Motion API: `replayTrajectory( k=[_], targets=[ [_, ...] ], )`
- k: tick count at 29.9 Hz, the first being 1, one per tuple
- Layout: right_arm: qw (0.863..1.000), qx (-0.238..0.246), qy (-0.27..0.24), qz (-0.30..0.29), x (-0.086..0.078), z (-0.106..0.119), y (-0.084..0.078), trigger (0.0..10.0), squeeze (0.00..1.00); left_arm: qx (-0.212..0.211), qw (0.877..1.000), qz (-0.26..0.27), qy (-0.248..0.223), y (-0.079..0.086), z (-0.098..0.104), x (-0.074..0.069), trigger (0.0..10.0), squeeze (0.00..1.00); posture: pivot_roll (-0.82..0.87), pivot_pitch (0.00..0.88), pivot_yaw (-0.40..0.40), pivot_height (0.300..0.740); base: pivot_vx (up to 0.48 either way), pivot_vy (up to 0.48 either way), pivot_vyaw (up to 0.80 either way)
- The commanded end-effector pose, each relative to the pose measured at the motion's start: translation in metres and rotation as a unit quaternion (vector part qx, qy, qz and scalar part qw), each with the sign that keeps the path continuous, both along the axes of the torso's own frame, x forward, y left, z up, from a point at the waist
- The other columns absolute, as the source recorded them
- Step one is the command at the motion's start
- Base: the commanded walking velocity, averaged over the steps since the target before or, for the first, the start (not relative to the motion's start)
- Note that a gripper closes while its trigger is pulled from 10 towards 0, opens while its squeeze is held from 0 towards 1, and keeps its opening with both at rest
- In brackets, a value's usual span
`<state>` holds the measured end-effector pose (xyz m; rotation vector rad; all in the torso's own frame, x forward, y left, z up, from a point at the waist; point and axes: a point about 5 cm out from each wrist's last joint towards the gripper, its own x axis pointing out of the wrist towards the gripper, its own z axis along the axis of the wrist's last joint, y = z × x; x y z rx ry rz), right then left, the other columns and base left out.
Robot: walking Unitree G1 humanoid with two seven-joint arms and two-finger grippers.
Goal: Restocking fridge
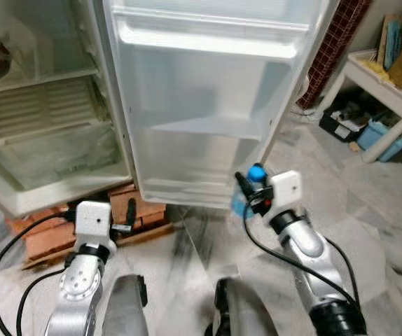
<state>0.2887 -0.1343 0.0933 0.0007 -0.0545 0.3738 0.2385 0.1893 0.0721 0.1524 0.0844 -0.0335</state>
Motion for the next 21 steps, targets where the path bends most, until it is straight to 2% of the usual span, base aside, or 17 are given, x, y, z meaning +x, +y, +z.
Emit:
replayTrajectory(
  k=[1, 9, 21],
  targets=[
    [1.0, 0.011, -0.015, 0.018, 0.0007, 0.0065, 0.0083, 10.0, 0.0, 0.006, 1.0, 0.009, 0.004, 0.0052, -0.0007, -0.0011, 10.0, 0.0, 0.04, 0.093, -0.115, 0.617, 0.356, 0.0, 0.0],
    [0.999, 0.001, -0.021, 0.047, -0.0032, 0.0065, 0.014, 10.0, 0.0, 0.005, 1.0, 0.007, 0.006, 0.0022, -0.0019, 0.0006, 10.0, 0.0, 0.04, 0.092, -0.115, 0.617, 0.337, 0.0, 0.0],
    [0.998, 0.006, -0.019, 0.057, -0.0024, 0.0067, 0.0153, 10.0, 0.0, 0.009, 1.0, 0.01, 0.011, 0.0025, -0.003, 0.0024, 10.0, 0.0, 0.04, 0.102, -0.115, 0.617, 0.271, 0.0, 0.57]
  ],
)
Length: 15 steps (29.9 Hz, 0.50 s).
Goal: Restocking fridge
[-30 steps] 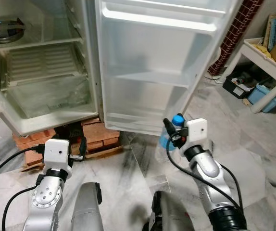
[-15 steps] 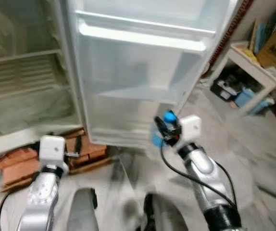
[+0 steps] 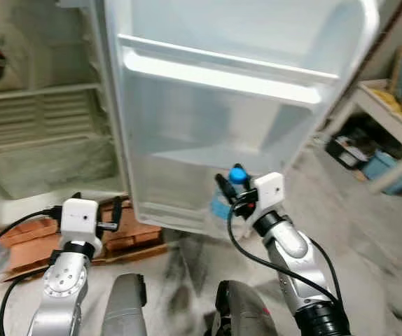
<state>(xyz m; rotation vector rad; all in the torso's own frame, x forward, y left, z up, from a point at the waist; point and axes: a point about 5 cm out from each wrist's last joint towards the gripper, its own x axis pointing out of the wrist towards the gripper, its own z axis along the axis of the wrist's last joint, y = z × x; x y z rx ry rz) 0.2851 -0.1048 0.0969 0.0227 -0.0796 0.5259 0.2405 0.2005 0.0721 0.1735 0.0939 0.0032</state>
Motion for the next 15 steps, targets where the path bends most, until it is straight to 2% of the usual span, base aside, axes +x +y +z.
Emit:
replayTrajectory(
  k=[1, 15],
  targets=[
    [1.0, -0.004, -0.008, -0.019, 0.0011, 0.0029, -0.0142, 10.0, 0.0, -0.002, 1.0, -0.007, 0.009, -0.0085, -0.0033, 0.0002, 10.0, 0.0, 0.04, 0.101, -0.115, 0.617, 0.0, 0.0, 0.0],
    [1.0, -0.004, -0.002, -0.028, 0.0054, 0.0009, -0.0142, 10.0, 0.0, 0.0, 1.0, -0.005, 0.017, -0.0087, -0.0061, -0.0013, 10.0, 0.0, 0.04, 0.108, -0.111, 0.617, 0.0, 0.0, 0.0]
  ],
)
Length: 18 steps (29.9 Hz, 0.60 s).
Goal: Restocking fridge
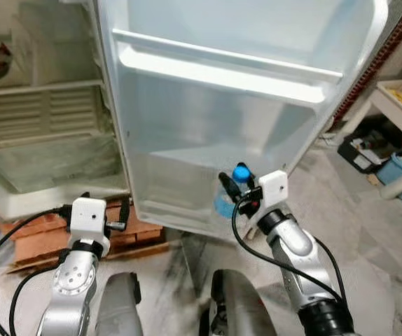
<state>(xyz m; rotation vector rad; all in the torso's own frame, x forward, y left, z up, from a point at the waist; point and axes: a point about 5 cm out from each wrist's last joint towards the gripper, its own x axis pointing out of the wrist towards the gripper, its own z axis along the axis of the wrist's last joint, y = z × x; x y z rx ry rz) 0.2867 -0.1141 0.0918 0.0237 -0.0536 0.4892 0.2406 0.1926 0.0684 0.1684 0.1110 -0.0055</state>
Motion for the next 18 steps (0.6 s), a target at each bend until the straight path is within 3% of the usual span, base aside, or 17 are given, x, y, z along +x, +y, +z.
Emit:
replayTrajectory(
  k=[1, 9, 18],
  targets=[
    [1.0, -0.006, -0.013, -0.013, 0.007, 0.006, -0.005, 10.0, 0.0, 0.003, 1.0, -0.001, 0.009, -0.001, -0.002, -0.002, 10.0, 0.0, 0.05, 0.11, -0.111, 0.617, 0.0, 0.0, 0.0],
    [1.0, -0.006, -0.013, -0.011, 0.008, 0.006, -0.004, 10.0, 0.0, 0.005, 1.0, 0.002, 0.012, 0.0, -0.003, -0.004, 10.0, 0.0, 0.04, 0.114, -0.111, 0.602, 0.0, 0.0, 0.0],
    [1.0, -0.01, -0.028, -0.001, 0.015, 0.009, 0.005, 10.0, 0.0, 0.018, 0.999, 0.024, 0.024, 0.013, -0.007, -0.015, 10.0, 0.0, 0.06, 0.131, -0.109, 0.568, 0.0, 0.0, 0.0]
  ],
)
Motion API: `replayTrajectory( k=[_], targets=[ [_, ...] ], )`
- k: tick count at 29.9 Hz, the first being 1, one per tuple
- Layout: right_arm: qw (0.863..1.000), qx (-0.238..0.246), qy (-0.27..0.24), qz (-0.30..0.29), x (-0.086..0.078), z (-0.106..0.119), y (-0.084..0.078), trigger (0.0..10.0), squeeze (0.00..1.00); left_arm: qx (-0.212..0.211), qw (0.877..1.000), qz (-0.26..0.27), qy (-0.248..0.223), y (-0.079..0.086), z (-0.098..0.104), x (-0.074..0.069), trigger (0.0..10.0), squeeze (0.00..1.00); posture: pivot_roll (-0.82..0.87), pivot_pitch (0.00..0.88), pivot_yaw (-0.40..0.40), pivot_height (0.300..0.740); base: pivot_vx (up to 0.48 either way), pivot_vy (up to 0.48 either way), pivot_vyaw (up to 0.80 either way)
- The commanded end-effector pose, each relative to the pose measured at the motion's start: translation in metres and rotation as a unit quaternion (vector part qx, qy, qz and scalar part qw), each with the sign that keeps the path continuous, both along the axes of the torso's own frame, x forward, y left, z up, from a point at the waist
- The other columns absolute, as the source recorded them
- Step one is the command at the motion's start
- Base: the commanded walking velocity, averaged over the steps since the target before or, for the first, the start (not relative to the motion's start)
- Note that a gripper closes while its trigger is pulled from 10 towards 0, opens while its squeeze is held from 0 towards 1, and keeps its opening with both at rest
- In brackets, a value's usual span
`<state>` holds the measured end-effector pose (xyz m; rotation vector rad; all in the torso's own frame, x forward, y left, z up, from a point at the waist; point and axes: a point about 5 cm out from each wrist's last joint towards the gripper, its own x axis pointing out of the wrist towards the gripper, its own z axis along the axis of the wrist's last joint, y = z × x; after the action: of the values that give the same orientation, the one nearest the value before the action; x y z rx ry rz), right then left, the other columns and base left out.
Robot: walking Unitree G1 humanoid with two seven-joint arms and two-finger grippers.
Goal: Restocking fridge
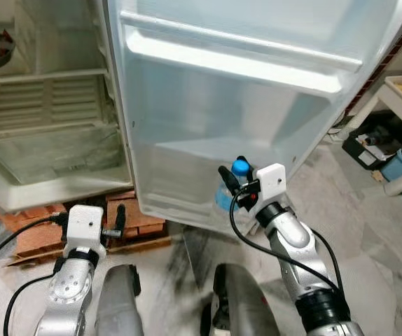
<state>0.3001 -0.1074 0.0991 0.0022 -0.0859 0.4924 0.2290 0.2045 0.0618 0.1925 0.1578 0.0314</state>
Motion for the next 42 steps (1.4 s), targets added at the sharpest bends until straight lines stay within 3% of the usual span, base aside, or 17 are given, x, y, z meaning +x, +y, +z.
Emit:
replayTrajectory(
  k=[1, 4, 13, 16, 19, 26, 30, 36, 42],
  targets=[
    [1.0, -0.003, -0.01, -0.002, 0.001, 0.002, -0.001, 10.0, 0.0, 0.005, 1.0, 0.005, 0.003, 0.001, 0.0, -0.003, 10.0, 0.0, 0.06, 0.131, -0.109, 0.568, 0.0, 0.0, 0.0],
    [1.0, -0.001, -0.013, -0.001, 0.003, 0.003, 0.0, 10.0, 0.0, 0.007, 1.0, 0.007, 0.003, 0.002, 0.0, -0.004, 10.0, 0.0, 0.06, 0.137, -0.11, 0.568, 0.0, 0.0, 0.0],
    [0.997, -0.033, -0.061, -0.012, 0.043, 0.028, 0.033, 10.0, 0.0, 0.018, 1.0, 0.02, 0.002, 0.002, 0.006, -0.016, 10.0, 0.0, 0.1, 0.193, -0.1, 0.568, 0.0, 0.0, 0.0],
    [0.993, -0.084, -0.076, -0.019, 0.052, 0.031, 0.04, 10.0, 0.0, 0.024, 0.999, 0.025, 0.008, 0.003, 0.006, -0.026, 10.0, 0.0, 0.13, 0.216, -0.103, 0.568, 0.0, 0.0, 0.0],
    [0.983, -0.152, -0.089, -0.041, 0.062, 0.032, 0.034, 10.0, 0.0, 0.028, 0.999, 0.033, 0.029, 0.004, 0.004, -0.045, 10.0, 0.0, 0.15, 0.244, -0.114, 0.568, 0.0, 0.0, 0.0],
    [0.968, -0.216, -0.095, -0.078, 0.07, 0.029, 0.017, 10.0, 0.0, 0.03, 0.997, 0.051, 0.041, 0.006, 0.007, -0.066, 10.0, 0.0, 0.19, 0.282, -0.128, 0.568, 0.0, 0.0, 0.0],
    [0.961, -0.24, -0.104, -0.086, 0.071, 0.029, 0.015, 10.0, 0.0, 0.032, 0.997, 0.055, 0.046, 0.006, 0.009, -0.072, 10.0, 0.0, 0.21, 0.302, -0.13, 0.568, 0.0, 0.0, 0.0],
    [0.963, -0.233, -0.054, -0.121, 0.069, 0.013, 0.006, 10.0, 0.0, 0.037, 0.996, 0.058, 0.064, 0.009, 0.01, -0.087, 10.0, 0.0, 0.22, 0.32, -0.125, 0.568, 0.0, 0.0, 0.0],
    [0.962, -0.241, -0.062, -0.114, 0.059, 0.0, 0.006, 10.0, 0.0, 0.041, 0.995, 0.059, 0.065, 0.01, 0.013, -0.086, 10.0, 0.0, 0.22, 0.326, -0.118, 0.568, 0.0, 0.0, 0.0]
  ],
)
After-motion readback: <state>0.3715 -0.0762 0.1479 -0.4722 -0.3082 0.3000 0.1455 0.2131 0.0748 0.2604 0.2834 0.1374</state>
